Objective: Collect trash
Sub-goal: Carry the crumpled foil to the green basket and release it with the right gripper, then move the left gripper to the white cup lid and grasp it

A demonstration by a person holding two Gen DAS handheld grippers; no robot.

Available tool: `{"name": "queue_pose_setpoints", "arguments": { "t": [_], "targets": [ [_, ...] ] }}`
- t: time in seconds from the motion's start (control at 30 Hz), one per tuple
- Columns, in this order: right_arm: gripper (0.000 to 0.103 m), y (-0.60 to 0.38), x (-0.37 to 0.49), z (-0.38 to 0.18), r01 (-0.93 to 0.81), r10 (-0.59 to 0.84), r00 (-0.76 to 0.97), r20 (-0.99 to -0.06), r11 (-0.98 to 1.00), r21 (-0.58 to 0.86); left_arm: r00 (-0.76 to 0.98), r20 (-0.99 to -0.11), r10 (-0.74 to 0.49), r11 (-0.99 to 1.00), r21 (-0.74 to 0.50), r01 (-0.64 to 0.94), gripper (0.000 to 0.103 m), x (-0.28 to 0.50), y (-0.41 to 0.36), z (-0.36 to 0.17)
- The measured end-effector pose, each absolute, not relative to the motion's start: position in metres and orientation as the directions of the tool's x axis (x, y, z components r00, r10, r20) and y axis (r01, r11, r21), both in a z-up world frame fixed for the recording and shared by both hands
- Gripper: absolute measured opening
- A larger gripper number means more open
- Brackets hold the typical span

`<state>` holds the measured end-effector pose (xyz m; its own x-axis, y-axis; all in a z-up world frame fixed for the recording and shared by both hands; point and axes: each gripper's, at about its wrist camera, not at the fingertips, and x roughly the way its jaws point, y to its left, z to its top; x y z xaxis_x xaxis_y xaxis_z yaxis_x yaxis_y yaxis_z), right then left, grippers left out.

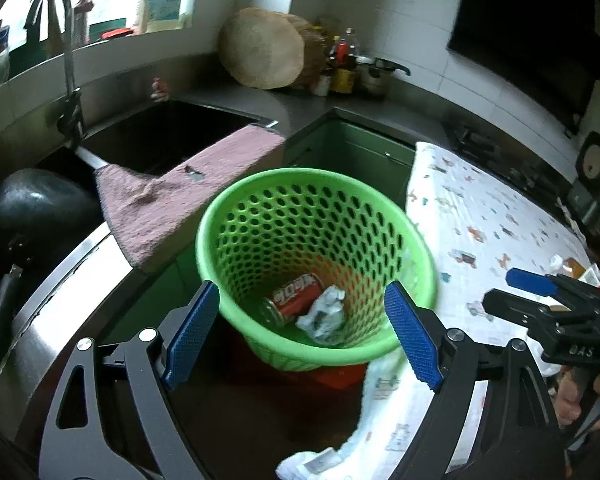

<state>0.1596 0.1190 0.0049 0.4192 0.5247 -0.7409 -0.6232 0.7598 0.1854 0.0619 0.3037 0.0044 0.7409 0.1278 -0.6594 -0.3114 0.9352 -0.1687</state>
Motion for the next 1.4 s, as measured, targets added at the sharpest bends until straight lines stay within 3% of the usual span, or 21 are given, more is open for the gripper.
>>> {"name": "queue_pose_setpoints", "arguments": {
  "t": [0.9, 1.4],
  "targets": [
    [0.087, -0.142, 0.1, 0.043, -0.321, 0.293, 0.672, -0.68, 0.943, 0.089, 0.749, -0.662, -0.015, 0.987, -0.128, -0.093, 0.084, 0.089, 0.17, 0.016],
    [0.087, -0.199, 0.099, 0.032, -0.229, 0.238, 0.68, -0.694, 0.967, 0.108, 0.677, -0.713, -0.179, 0.984, -0.144, 0.109, 0.084, 0.104, 0.091, -0.003]
  ]
}}
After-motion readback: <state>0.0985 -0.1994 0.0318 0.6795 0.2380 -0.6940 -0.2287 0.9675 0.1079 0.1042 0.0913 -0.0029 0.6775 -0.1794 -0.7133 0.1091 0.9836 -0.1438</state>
